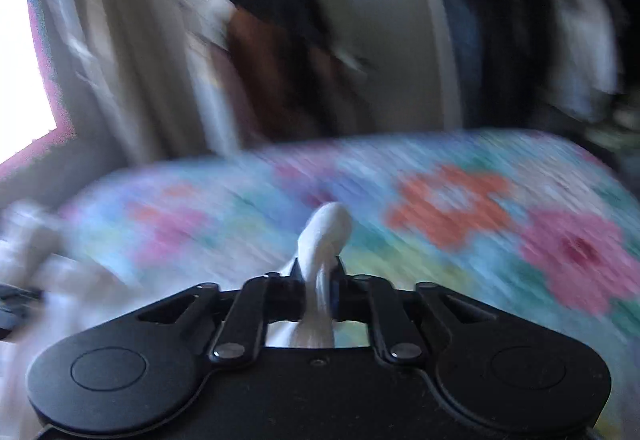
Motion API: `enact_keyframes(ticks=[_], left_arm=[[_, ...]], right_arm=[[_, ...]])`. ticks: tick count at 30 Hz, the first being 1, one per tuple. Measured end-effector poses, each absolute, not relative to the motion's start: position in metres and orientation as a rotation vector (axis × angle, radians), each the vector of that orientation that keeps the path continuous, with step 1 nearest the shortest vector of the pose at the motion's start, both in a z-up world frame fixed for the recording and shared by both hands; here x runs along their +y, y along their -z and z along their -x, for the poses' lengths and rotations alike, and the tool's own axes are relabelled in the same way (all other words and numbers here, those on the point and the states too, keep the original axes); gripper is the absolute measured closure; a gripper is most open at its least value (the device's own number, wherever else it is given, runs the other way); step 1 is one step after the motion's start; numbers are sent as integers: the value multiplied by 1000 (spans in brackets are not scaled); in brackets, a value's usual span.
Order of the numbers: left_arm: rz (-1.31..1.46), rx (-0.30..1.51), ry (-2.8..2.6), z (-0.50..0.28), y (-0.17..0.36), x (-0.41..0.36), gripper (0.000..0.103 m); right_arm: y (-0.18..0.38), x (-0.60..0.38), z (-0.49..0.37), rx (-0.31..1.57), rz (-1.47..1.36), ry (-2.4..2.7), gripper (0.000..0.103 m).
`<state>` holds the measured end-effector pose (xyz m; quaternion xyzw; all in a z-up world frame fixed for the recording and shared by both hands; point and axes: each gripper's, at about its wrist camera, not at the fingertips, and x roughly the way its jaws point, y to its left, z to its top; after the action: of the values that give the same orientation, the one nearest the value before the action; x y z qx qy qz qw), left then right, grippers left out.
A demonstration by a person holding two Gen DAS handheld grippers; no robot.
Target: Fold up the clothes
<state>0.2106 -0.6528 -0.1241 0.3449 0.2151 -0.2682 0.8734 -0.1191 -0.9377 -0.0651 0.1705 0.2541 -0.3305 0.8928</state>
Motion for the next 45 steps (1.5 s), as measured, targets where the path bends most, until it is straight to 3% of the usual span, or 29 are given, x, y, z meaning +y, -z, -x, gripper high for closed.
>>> enact_keyframes(ticks=[2, 3, 6, 7, 12, 23, 31, 41, 45], left_arm=[[-727, 449, 545, -207, 133, -652, 94], [-731, 449, 538, -206, 137, -652, 90], [-650, 471, 511, -200, 123, -634, 42], [-618, 479, 512, -196, 114, -626, 40], [-596, 547, 601, -154, 82, -577, 34], [-445, 801, 661, -2, 65, -438, 32], [-446, 831, 655, 66, 64, -374, 31], [-409, 726, 582, 24, 11, -266, 28], [-378, 770, 481, -30, 23, -191, 25]], right_arm=[[76, -928, 128, 529, -347, 799, 73], [78, -922, 135, 512, -371, 805, 61], [75, -899, 154, 514, -412, 788, 53], [75, -889, 159, 535, -421, 750, 53], [69, -811, 198, 633, -378, 602, 45], [37, -646, 287, 745, -259, 489, 44], [49, -570, 326, 674, -512, 467, 40], [14, -455, 219, 709, -257, 191, 40], [10, -391, 144, 717, -93, 17, 41]])
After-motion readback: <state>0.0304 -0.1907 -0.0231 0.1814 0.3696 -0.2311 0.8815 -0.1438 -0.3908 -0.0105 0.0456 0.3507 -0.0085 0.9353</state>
